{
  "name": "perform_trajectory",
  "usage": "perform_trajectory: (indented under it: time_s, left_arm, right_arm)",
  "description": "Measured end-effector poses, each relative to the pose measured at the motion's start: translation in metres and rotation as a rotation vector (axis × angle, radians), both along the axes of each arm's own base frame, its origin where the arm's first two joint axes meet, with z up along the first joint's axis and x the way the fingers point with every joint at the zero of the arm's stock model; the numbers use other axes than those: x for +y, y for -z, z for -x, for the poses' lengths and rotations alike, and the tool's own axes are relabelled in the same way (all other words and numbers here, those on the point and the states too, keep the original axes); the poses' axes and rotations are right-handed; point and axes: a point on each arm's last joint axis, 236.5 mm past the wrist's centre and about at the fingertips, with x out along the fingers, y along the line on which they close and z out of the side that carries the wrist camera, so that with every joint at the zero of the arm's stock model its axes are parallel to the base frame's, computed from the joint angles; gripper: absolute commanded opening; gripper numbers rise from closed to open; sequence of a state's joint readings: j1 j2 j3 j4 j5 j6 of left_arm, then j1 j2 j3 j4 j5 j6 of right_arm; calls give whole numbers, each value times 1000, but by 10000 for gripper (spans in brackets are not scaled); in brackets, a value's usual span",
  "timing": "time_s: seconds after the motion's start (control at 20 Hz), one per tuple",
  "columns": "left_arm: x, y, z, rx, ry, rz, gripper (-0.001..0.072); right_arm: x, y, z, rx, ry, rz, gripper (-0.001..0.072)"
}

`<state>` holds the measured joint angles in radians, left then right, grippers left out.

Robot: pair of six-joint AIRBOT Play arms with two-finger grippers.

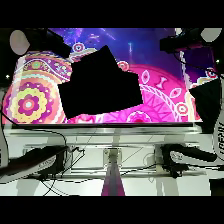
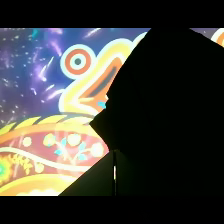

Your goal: Fold the clothes and pants, and hang the long-sleeved shirts on hangers.

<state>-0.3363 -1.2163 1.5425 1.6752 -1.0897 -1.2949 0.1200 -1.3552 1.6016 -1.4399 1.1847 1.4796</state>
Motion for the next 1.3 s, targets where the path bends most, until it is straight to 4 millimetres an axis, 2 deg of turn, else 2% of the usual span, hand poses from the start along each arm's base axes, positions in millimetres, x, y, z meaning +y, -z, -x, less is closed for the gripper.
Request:
perform_trajectory:
  time_s: [1.1,1.2,1.3]
  left_arm:
    - [-4,1,1,7,6,19,12]
    - [-4,7,4,36,6,16,14]
    - [8,19,14,101,-14,-29,13]
  right_arm:
    - [0,0,0,0,0,-1,14]
    - [0,0,0,0,0,-1,14]
    - [0,0,0,1,-1,-2,14]
